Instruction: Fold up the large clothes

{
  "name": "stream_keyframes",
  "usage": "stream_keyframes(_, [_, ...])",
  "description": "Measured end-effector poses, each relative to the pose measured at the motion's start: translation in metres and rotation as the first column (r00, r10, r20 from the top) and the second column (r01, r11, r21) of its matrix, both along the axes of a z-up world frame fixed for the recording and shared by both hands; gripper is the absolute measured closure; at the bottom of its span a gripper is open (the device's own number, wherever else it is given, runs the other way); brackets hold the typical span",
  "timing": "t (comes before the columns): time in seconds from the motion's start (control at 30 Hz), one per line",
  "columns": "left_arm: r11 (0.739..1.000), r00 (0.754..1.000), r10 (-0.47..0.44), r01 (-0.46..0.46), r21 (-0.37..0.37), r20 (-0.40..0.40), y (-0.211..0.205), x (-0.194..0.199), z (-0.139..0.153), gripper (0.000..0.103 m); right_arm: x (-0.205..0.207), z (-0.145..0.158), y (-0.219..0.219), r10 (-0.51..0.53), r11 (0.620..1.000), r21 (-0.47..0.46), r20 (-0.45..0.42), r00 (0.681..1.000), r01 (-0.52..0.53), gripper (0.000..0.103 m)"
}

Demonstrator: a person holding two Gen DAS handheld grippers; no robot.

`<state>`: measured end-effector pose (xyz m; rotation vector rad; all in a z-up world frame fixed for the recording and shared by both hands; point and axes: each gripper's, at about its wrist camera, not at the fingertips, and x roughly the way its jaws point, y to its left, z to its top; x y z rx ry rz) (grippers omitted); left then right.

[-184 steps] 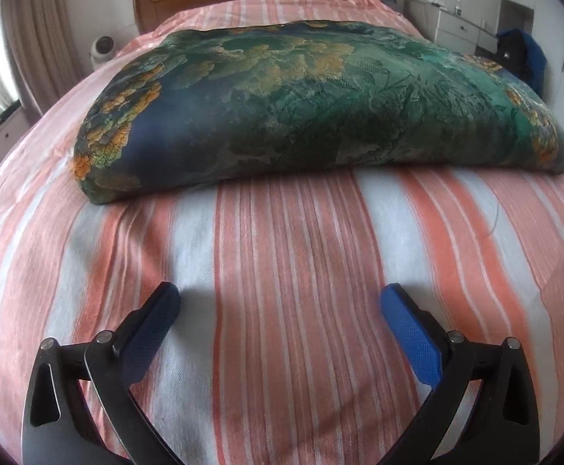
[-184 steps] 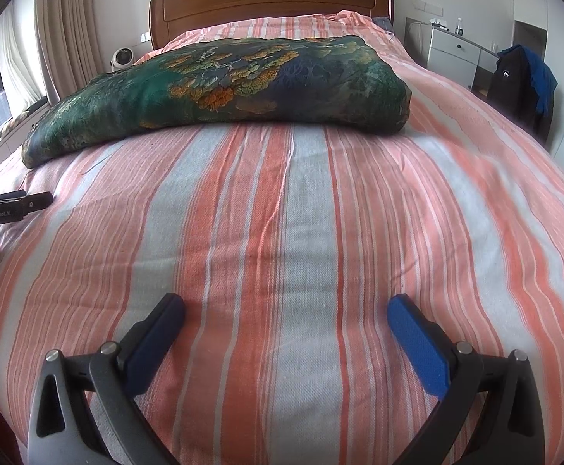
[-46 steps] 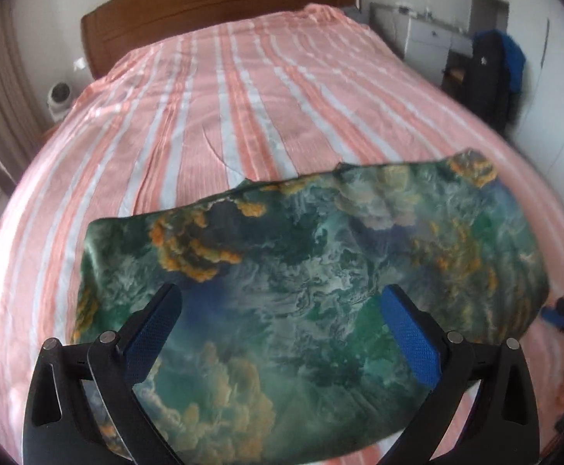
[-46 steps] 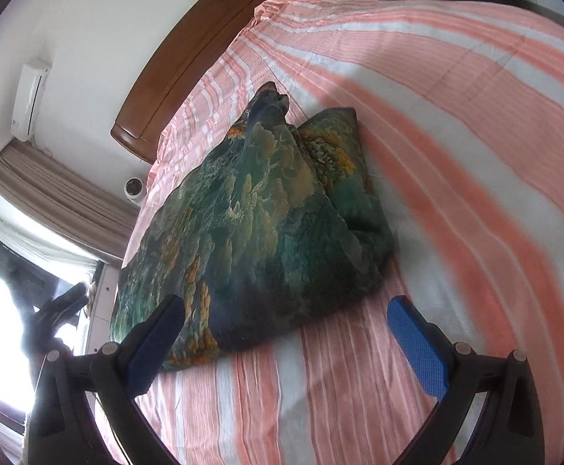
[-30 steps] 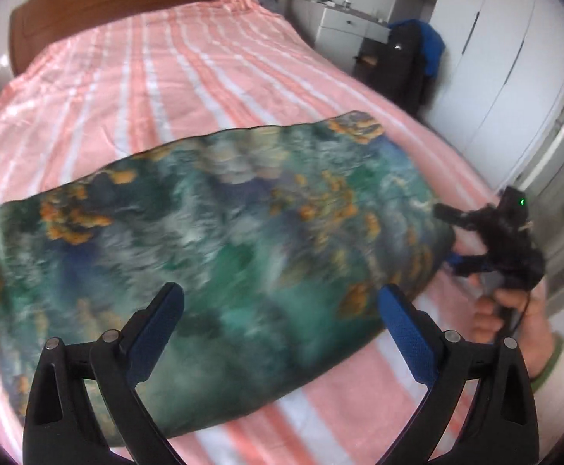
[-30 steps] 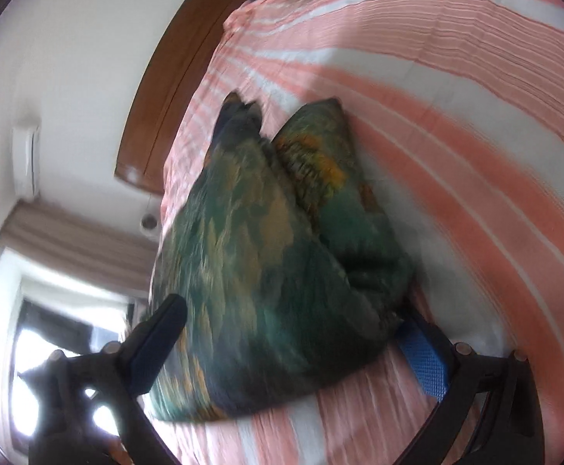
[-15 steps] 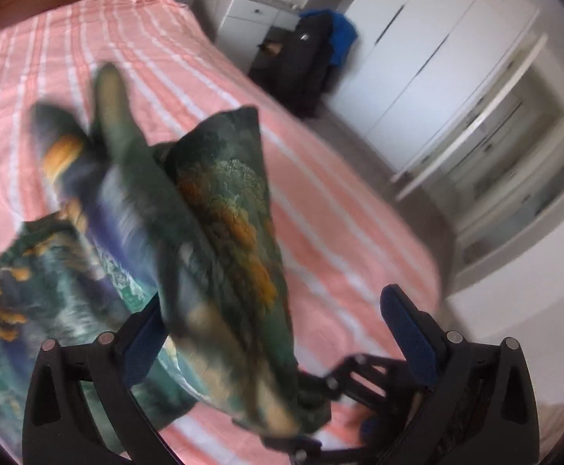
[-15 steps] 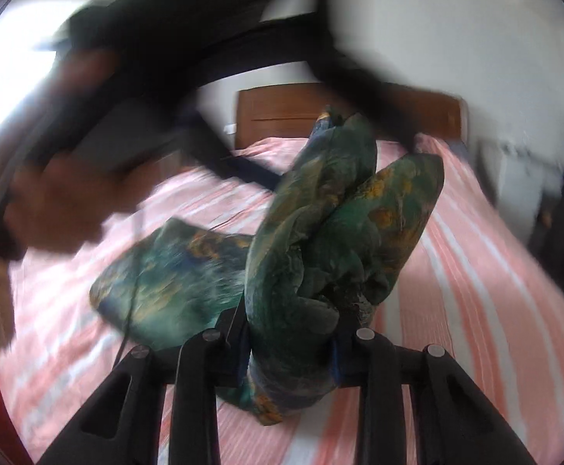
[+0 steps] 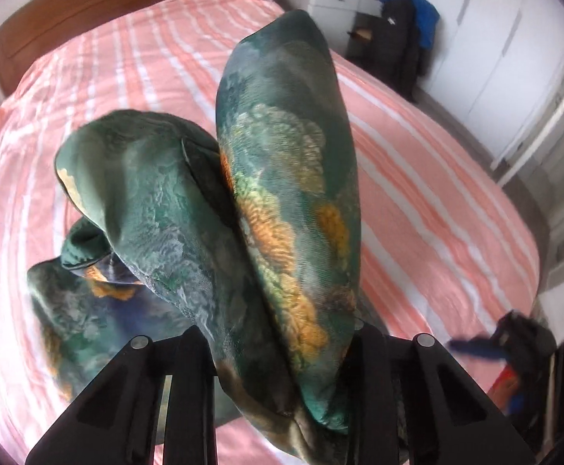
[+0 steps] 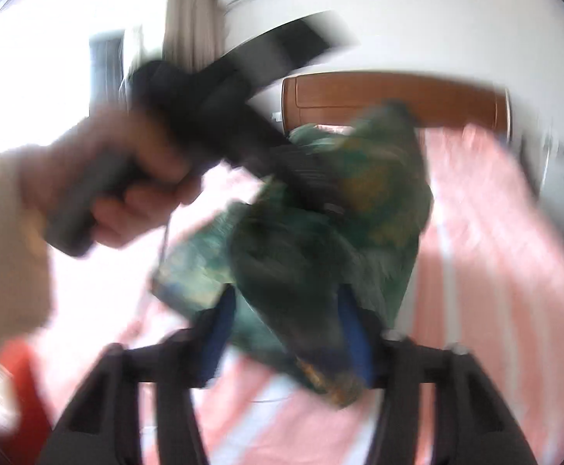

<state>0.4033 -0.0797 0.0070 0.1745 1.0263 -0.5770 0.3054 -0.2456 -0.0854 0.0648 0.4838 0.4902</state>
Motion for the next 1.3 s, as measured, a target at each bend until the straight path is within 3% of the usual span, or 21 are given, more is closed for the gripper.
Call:
stream_keyframes(0.1, [0.995, 0.997, 0.077, -0.077, -0.059, -0.007, 0.054, 0.01, 0.003, 0.076, 0.017, 0.008, -0.029, -0.058, 0.992, 0.114, -0.034, 0.998, 0.062, 0.042])
stream_keyframes(0.2, [0.983, 0.988, 0.149, -0.151, -0.104, -0.031, 0.112, 0.011, -0.006, 0.076, 0.056, 0.004, -0.031, -0.114, 0.99, 0.079, -0.07, 0.991, 0.119, 0.042])
stream_keyframes(0.33, [0.949, 0.961, 0.257, -0.27, -0.163, -0.099, 0.182, 0.013, -0.034, 0.076, 0.11, -0.009, 0.007, -0.071, 0.997, 0.005, -0.132, 0.989, 0.072, 0.042])
stream_keyframes(0.5, [0.881, 0.897, 0.388, -0.429, -0.199, -0.215, 0.253, 0.001, -0.103, 0.073, 0.143, -0.054, 0.087, 0.034, 0.995, -0.089, -0.164, 0.986, -0.049, 0.042])
stream_keyframes(0.6, [0.838, 0.866, 0.425, -0.487, -0.248, -0.264, 0.269, -0.009, -0.14, 0.068, 0.174, -0.102, 0.127, 0.055, 0.985, -0.134, -0.333, 0.941, -0.105, 0.039])
stream_keyframes(0.63, [0.817, 0.857, 0.432, -0.504, -0.28, -0.281, 0.272, -0.01, -0.149, 0.067, 0.178, -0.112, 0.134, 0.036, 0.984, -0.149, -0.351, 0.936, -0.094, 0.038])
stream_keyframes(0.77, [0.754, 0.829, 0.437, -0.549, -0.36, -0.348, 0.28, -0.007, -0.169, 0.052, 0.185, -0.114, 0.142, -0.007, 0.979, -0.193, -0.337, 0.941, -0.062, 0.035])
stream_keyframes(0.83, [0.719, 0.826, 0.414, -0.555, -0.419, -0.383, 0.289, -0.003, -0.165, 0.044, 0.182, -0.11, 0.139, -0.01, 0.982, -0.18, -0.34, 0.94, -0.055, 0.035])
stream_keyframes(0.87, [0.704, 0.826, 0.41, -0.556, -0.441, -0.386, 0.295, -0.005, -0.157, 0.033, 0.179, -0.103, 0.132, -0.009, 0.986, -0.159, -0.329, 0.944, -0.046, 0.033])
stream_keyframes(0.9, [0.702, 0.822, 0.431, -0.564, -0.433, -0.372, 0.299, -0.01, -0.15, 0.016, 0.169, -0.091, 0.126, -0.013, 0.989, -0.142, -0.319, 0.948, -0.034, 0.03])
stream_keyframes(0.97, [0.723, 0.814, 0.498, -0.58, -0.376, -0.297, 0.31, -0.022, -0.134, 0.006, 0.147, -0.072, 0.112, -0.038, 0.995, -0.105, -0.302, 0.952, 0.007, 0.019])
stream_keyframes(1.0, [0.737, 0.817, 0.507, -0.576, -0.354, -0.275, 0.314, -0.03, -0.128, 0.006, 0.136, -0.064, 0.102, -0.06, 0.996, -0.084, -0.285, 0.957, 0.037, 0.013])
stream_keyframes(1.1, [0.757, 0.8, 0.557, -0.6, -0.26, -0.223, 0.319, -0.055, -0.117, 0.007, 0.096, -0.054, 0.077, -0.109, 0.994, -0.045, -0.254, 0.961, 0.101, 0.009])
stream_keyframes(1.23, [0.787, 0.795, 0.606, -0.597, -0.155, 0.016, 0.313, -0.11, -0.083, 0.006, 0.043, -0.064, 0.05, -0.174, 0.985, -0.064, -0.287, 0.942, 0.162, 0.002])
stream_keyframes(1.3, [0.791, 0.777, 0.612, -0.603, -0.108, 0.146, 0.31, -0.133, -0.069, 0.004, 0.023, -0.074, 0.034, -0.204, 0.979, -0.081, -0.316, 0.927, 0.188, 0.002])
